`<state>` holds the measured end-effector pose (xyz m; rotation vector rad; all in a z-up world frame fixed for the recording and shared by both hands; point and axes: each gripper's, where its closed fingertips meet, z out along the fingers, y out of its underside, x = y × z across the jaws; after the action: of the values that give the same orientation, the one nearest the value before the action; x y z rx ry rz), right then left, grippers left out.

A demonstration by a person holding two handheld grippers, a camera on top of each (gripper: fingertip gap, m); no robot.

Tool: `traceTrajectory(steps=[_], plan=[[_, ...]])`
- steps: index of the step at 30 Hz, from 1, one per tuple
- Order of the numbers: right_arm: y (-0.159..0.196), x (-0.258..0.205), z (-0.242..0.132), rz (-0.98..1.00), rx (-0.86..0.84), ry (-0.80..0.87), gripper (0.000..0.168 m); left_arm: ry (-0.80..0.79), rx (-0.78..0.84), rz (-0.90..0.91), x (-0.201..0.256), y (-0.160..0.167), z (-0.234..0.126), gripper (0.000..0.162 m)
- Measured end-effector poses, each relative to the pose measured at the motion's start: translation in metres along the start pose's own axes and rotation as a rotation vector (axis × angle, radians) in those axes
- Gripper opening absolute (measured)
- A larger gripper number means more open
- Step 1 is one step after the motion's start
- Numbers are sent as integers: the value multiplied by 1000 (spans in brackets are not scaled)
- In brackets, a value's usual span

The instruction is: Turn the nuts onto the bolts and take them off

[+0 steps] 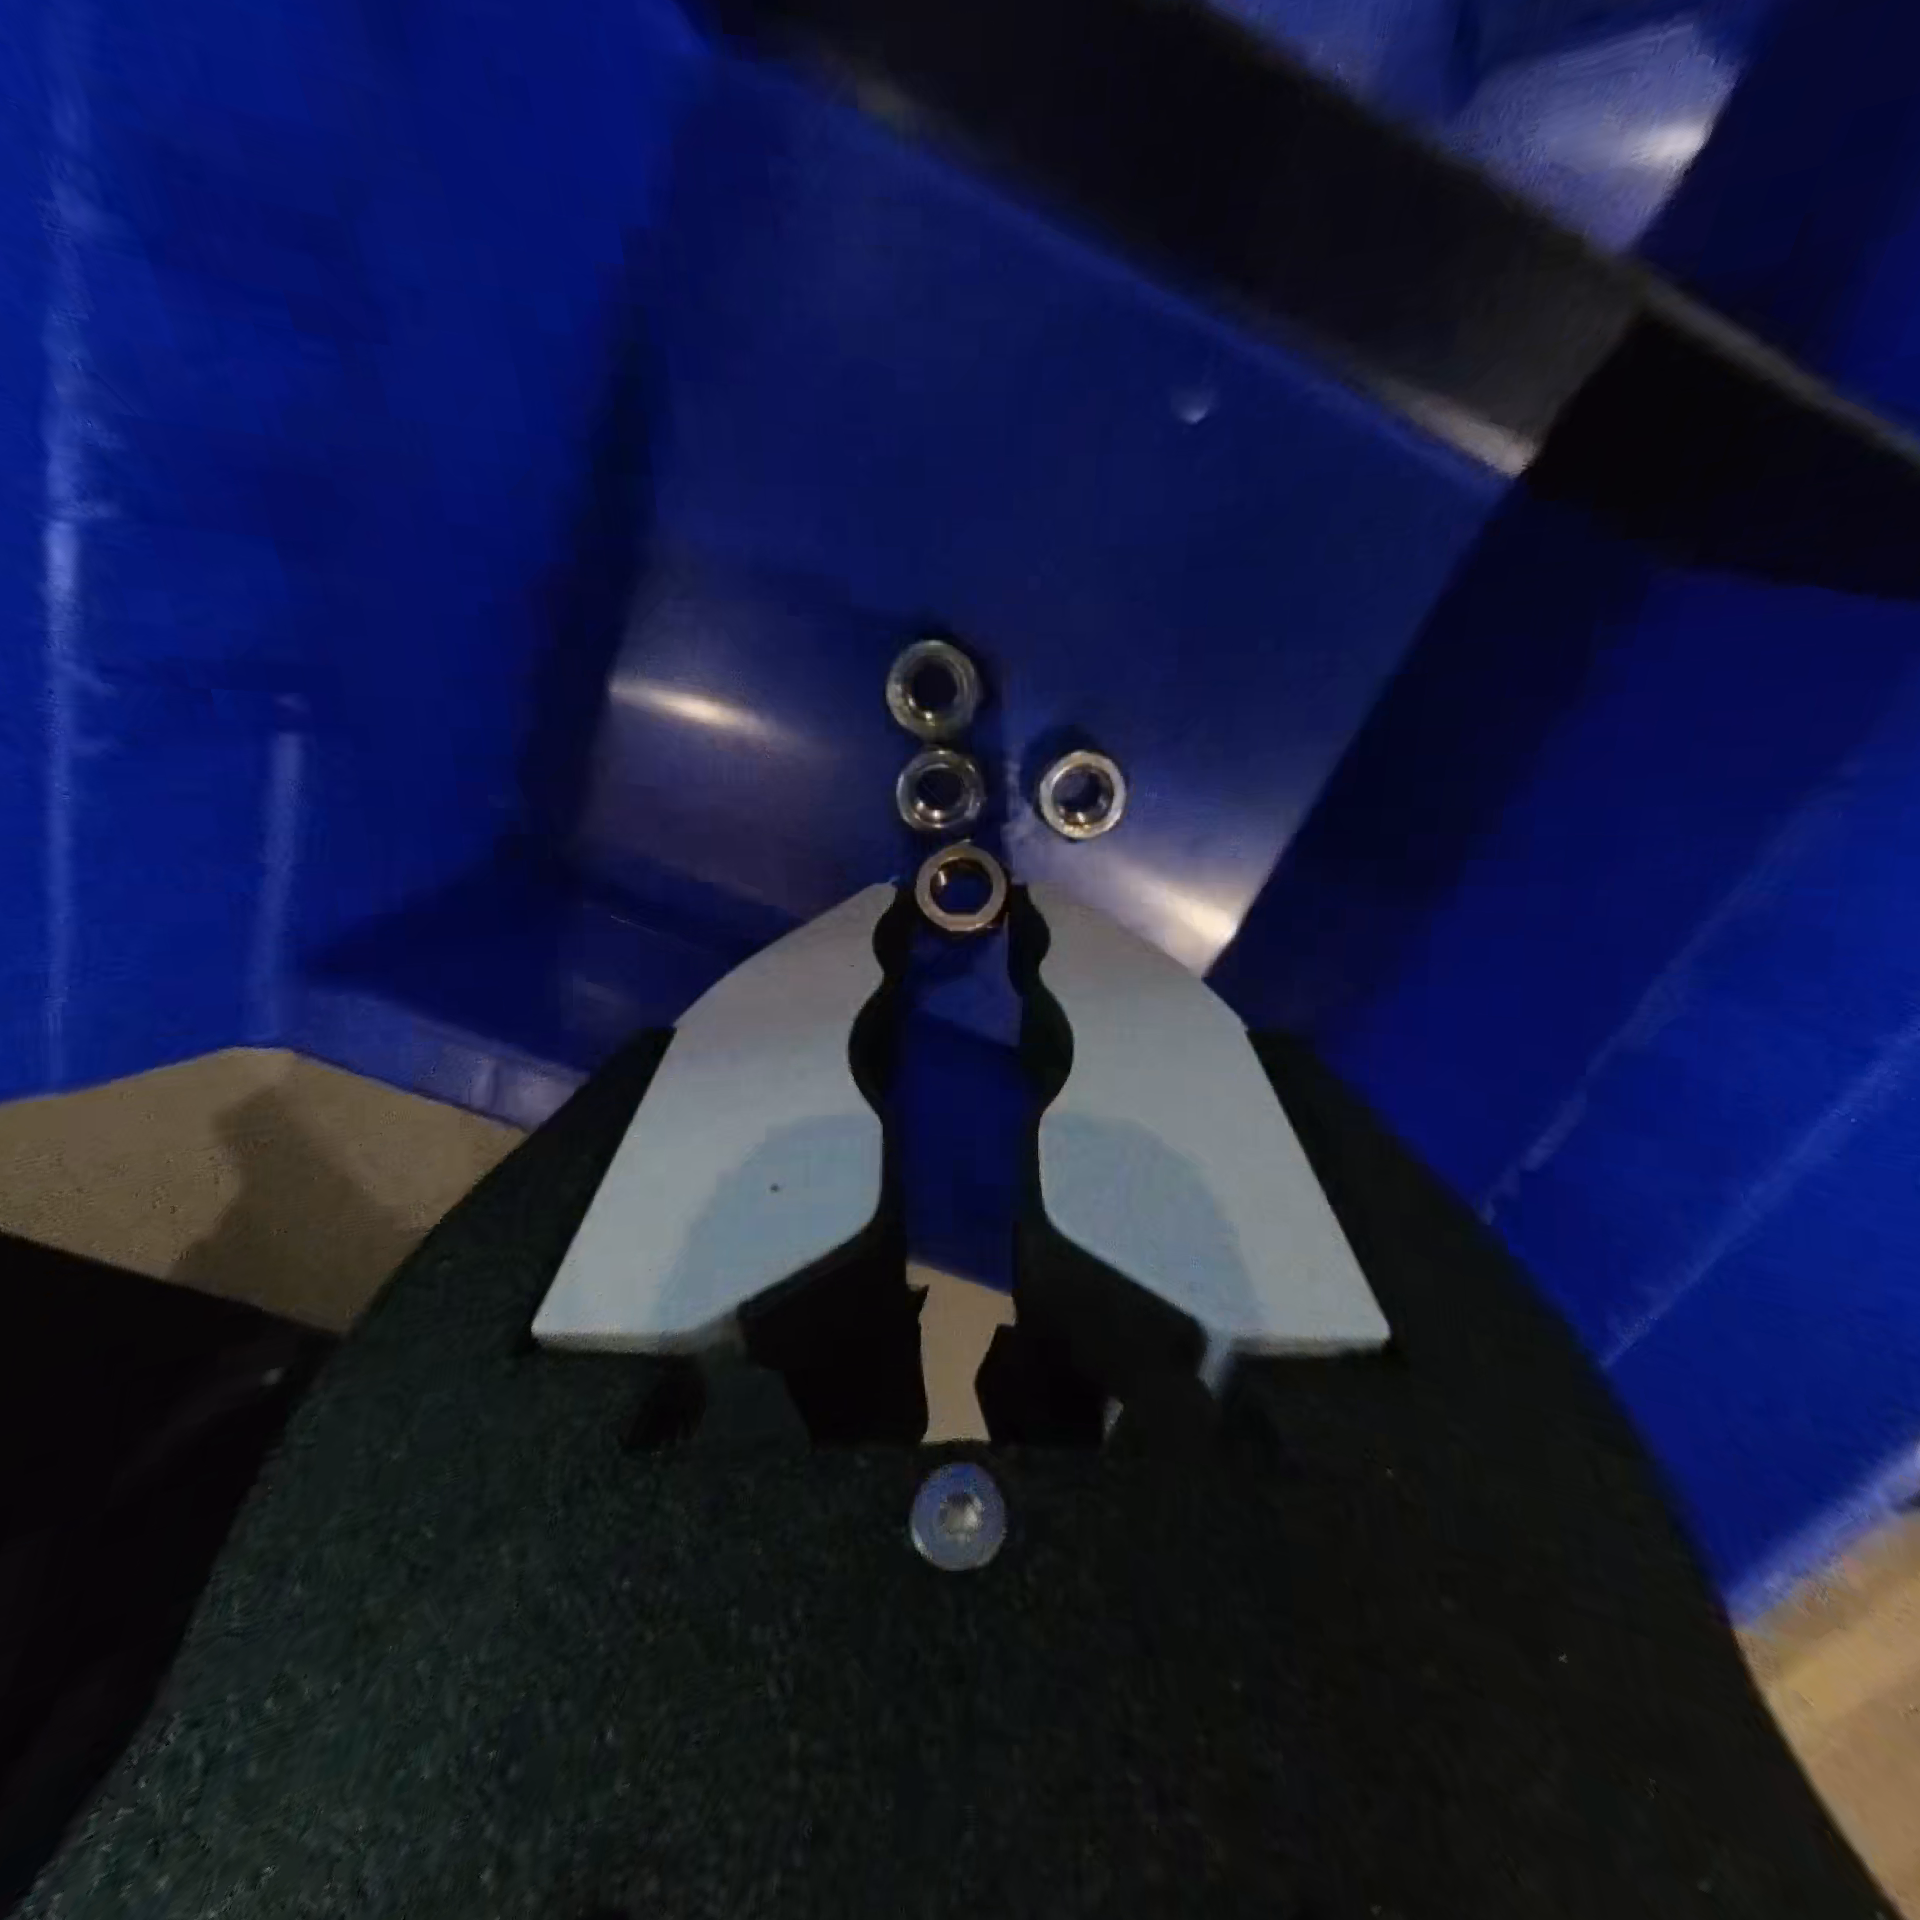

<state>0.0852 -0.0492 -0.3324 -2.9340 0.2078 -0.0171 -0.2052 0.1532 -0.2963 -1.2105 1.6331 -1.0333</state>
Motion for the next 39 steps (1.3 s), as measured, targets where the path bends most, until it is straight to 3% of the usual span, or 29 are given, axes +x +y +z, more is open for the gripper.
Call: traceTrajectory(steps=[2, 3, 5, 8, 10, 12, 15, 18, 22, 24, 26, 27, 31, 33, 36, 39], plan=[[4, 2, 9, -11, -52, -9, 20, 1, 3, 2, 0, 0, 0, 19], [6, 4, 11, -4, -70, -1, 33, 3, 5, 3, 1, -1, 0, 19], [7, 4, 3, 25, -67, 29, 38, 1, 8, 3, 0, -1, -1, 19], [-20, -28, -39, -12, 150, 79, 36, 1, 13, 6, 1, -1, -1, 19], [-53, -77, -67, -184, 356, 67, 27, 2, 11, 8, 1, -1, -1, 19], [-82, -135, -76, -450, 504, 69, 36, 6, 9, 12, 2, -1, -1, 19], [-100, -216, -45, -743, 458, -11, 41, 10, 7, 18, 3, -1, 0, 19], [-121, -275, -16, -972, 546, -86, 42, 24, 17, 24, 5, -2, -1, 19], [-147, -302, 15, -1077, 595, -58, 41, 55, 37, 29, 10, -5, -1, 19], [-151, -310, 19, -1098, 615, -76, 30, 69, 47, 31, 12, -6, -2, 19], [-155, -311, 18, -1105, 640, -60, 10, 85, 81, 24, 14, -10, -3, 19], [-155, -310, 17, -1101, 641, -54, 10, 83, 108, 17, 14, -14, -5, 21], [-158, -285, 2, -1017, 606, 14, 10, 43, 166, -60, 2, -21, -7, 69], [-163, -260, -25, -939, 625, 71, 10, 41, 165, -80, -1, -21, -7, 74], [-172, -191, -72, -769, 599, 186, 10, 34, 173, -69, 0, -21, -8, 54], [-173, -97, -95, -585, 459, 295, 10, 48, 156, -40, 4, -20, -7, 14]])
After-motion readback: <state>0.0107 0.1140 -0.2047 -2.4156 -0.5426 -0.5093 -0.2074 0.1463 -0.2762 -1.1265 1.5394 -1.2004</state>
